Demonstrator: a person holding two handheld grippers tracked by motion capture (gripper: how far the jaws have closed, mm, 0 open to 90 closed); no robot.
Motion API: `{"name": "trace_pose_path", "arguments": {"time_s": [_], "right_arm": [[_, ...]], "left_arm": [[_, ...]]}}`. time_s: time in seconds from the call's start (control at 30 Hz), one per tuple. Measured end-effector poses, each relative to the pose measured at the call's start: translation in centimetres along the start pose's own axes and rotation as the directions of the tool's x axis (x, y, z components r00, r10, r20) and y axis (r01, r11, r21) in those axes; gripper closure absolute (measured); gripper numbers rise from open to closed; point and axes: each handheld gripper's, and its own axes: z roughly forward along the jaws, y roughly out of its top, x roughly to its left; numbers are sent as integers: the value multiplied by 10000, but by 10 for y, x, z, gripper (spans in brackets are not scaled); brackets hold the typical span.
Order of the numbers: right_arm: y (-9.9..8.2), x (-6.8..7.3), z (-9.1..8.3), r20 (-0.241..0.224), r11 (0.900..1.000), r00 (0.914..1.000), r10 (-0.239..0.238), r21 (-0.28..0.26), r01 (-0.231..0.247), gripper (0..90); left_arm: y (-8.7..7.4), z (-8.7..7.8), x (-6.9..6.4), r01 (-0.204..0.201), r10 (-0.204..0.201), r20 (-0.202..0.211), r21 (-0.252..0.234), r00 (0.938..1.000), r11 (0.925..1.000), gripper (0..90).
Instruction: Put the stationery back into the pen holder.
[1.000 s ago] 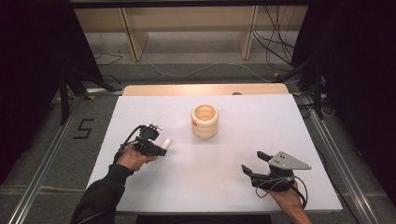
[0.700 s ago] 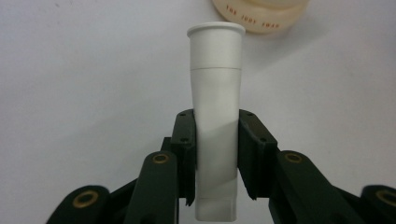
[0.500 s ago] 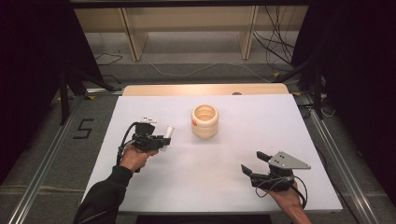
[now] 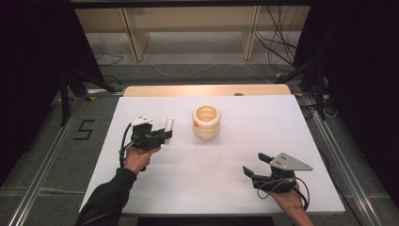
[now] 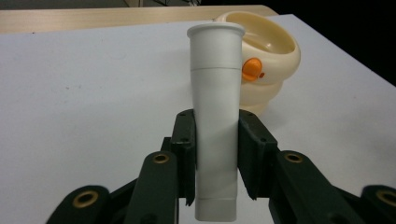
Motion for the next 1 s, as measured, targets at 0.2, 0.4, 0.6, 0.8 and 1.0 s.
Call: {"name": "trace_pose_path", "arguments": {"time_s": [0.2,0.4,0.6,0.8,1.0], "right_arm": [[0,0,0,14,10000,10000,-8,-16,8,257],[0,0,1,29,10000,10000,-20,-52,21,257],[0,0,1,21,9999,10000,-6,-104,6,258],[0,0,1,-8,10000,10000,-29,-87,29,258],[0,0,1,-7,10000,10000,0,-75,0,258]], "left_arm": [[0,2,-1,73,-66,106,-599,9999,9982,698],[4,4,-4,57,-34,221,-1054,9998,9944,698],[8,9,-6,-207,246,308,-1199,9992,9926,698],[13,12,-8,-302,367,433,-1415,9984,9895,698],[16,17,-10,-397,465,382,-1634,9982,9858,698]]}}
